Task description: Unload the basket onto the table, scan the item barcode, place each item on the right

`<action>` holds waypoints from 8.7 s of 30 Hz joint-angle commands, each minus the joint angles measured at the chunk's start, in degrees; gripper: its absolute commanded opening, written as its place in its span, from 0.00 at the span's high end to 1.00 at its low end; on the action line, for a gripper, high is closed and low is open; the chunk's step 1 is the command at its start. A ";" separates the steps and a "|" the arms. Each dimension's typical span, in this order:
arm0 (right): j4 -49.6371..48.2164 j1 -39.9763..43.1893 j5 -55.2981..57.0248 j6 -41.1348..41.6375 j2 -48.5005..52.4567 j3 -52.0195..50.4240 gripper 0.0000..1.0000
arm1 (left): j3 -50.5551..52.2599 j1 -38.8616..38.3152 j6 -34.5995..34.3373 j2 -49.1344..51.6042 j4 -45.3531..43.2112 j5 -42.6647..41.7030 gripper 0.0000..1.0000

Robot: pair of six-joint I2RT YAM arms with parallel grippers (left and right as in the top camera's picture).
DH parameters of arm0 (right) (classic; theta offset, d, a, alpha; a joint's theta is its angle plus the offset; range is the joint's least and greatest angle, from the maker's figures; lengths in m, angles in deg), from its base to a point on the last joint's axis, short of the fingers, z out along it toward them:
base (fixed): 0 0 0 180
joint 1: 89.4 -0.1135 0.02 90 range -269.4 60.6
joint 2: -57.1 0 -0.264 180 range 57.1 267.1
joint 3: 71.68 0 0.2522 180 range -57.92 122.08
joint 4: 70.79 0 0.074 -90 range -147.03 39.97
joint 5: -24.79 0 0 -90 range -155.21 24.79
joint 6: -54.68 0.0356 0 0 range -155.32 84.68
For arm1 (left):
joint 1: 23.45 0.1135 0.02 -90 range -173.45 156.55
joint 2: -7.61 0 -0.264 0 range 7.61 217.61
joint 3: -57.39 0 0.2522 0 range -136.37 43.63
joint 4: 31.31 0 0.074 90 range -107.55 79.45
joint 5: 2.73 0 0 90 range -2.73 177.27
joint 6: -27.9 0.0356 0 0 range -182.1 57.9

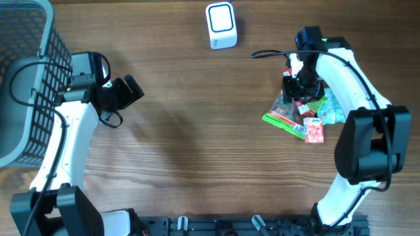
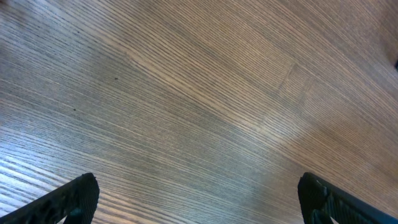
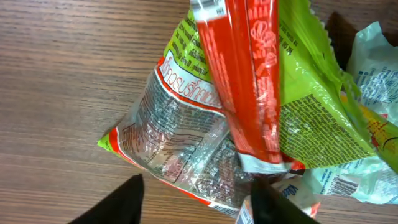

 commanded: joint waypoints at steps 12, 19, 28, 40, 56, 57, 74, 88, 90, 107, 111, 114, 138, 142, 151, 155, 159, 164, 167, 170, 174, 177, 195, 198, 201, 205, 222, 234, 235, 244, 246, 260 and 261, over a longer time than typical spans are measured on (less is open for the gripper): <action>-3.80 -0.07 -1.16 0.46 -8.37 3.76 0.26 | 0.17 -0.17 0.48 0.13 0.00 -0.70 0.00; -7.34 -0.07 -1.14 0.46 -11.58 3.74 0.01 | 0.17 -0.17 0.48 0.13 0.00 -0.70 0.00; -11.78 -0.07 -1.14 0.46 -11.47 3.63 0.00 | 0.17 -0.17 0.48 0.13 0.00 -0.70 0.00; -16.20 0.11 -1.11 0.46 -10.93 3.28 0.00 | 0.17 -0.17 0.48 0.13 0.00 -0.70 0.00; -16.57 0.11 -1.11 0.46 -11.72 3.26 0.00 | 0.17 -0.17 0.48 0.13 0.00 -0.70 0.00; -16.57 0.11 -1.11 0.48 -12.35 3.26 0.00 | 0.17 -0.17 0.48 0.13 0.00 -0.70 0.00; -16.55 0.11 -1.11 0.46 -37.38 3.26 0.00 | 0.17 -0.17 0.48 0.13 0.00 -0.70 0.00; -16.11 0.09 2.21 0.02 -55.45 3.26 0.00 | 0.17 -0.17 0.48 0.13 0.00 -0.70 0.00; -15.67 0.09 6.05 0.00 -58.16 3.26 0.00 | 0.17 -0.17 0.48 0.13 0.00 -0.70 0.00; -17.99 0.04 7.96 -2.71 -89.90 -17.49 0.00 | 0.17 -0.17 0.48 0.13 0.00 -0.70 0.00; -27.15 0.04 7.72 -2.36 -99.62 -31.06 0.00 | 0.17 -0.17 0.48 0.13 0.00 -0.70 0.00; -36.79 0.04 7.69 -2.36 -105.04 -40.13 0.00 | 0.17 -0.17 0.48 0.13 0.00 -0.70 0.00; -82.34 0.26 2.34 12.59 -112.54 -86.71 0.00 | 0.17 -0.17 0.48 0.13 0.00 -0.70 0.00; -74.55 0.26 1.42 11.47 -112.54 -86.71 0.00 | 0.17 -0.17 0.48 0.13 0.00 -0.70 0.00; -67.14 0.26 -5.31 -12.76 -112.54 -86.71 0.00 | 0.17 -0.17 0.48 0.13 0.00 -0.70 0.00; -67.21 0.26 -5.79 -13.75 -112.54 -86.71 0.00 | 0.17 -0.17 0.48 0.13 0.00 -0.70 0.00; -67.21 0.26 -5.79 -13.75 -112.54 -86.71 0.00 | 0.17 -0.17 0.48 0.13 0.00 -0.70 0.00; -67.21 0.26 -5.79 -13.75 -112.52 -86.71 0.00 | 0.17 -0.17 0.48 0.13 0.00 -0.70 0.00; -67.19 0.26 -5.79 -13.75 -112.52 -86.71 0.00 | 0.17 -0.17 0.48 0.13 0.00 -0.70 0.00; -67.19 0.26 -5.79 -13.77 -112.52 -86.71 0.00 | 0.17 -0.17 0.48 0.13 0.00 -0.70 0.00; -67.19 0.26 -5.79 -13.75 -112.52 -86.71 0.00 | 0.17 -0.17 0.48 0.13 0.00 -0.70 0.00; -67.19 0.26 -5.79 -13.75 -112.52 -86.71 0.00 | 0.17 -0.17 0.48 0.13 0.00 -0.70 0.00; -67.19 0.26 -5.79 -13.75 -112.52 -86.71 0.00 | 0.17 -0.17 0.48 -10.38 0.02 -0.70 0.00; -67.19 0.26 -5.79 -13.73 -112.52 -86.71 0.00 | 0.17 -0.17 0.48 -17.64 0.02 -0.70 0.00; -67.19 0.26 -5.79 -13.75 -112.52 -86.71 0.00 | 0.17 -0.17 0.68 -27.04 0.00 2.01 0.00; -67.19 0.26 -5.79 -13.73 -112.52 -86.71 0.00 | 0.17 -0.17 0.68 -39.95 0.02 3.19 0.00; -67.19 0.26 -5.79 -13.77 -112.45 -86.71 0.00 | 0.37 -1.29 0.68 -79.17 6.47 3.85 0.00; -67.19 0.26 -5.79 -13.73 -112.45 -86.71 0.00 | 10.38 -4.48 0.46 -86.01 -0.87 3.82 0.00; -67.19 0.26 -5.79 -13.73 -112.45 -86.71 0.00 | 12.28 -4.83 0.48 -86.01 -4.26 3.85 0.00; -67.19 0.26 -5.79 -13.75 -112.45 -86.71 0.00 | 39.12 -6.05 -0.17 -86.01 -56.46 3.61 0.00; -67.19 0.26 -5.79 -13.75 -112.45 -86.71 0.00 | 45.68 -6.05 -0.90 -86.01 -66.77 3.74 0.00; -67.19 0.26 -5.79 -13.75 -112.45 -86.71 0.00 | 61.86 -5.97 -1.25 -86.05 -68.43 5.38 0.00; -67.19 0.26 -5.79 -13.75 -112.45 -86.71 0.00 | 62.16 -5.88 -1.25 -86.05 -67.23 5.35 0.00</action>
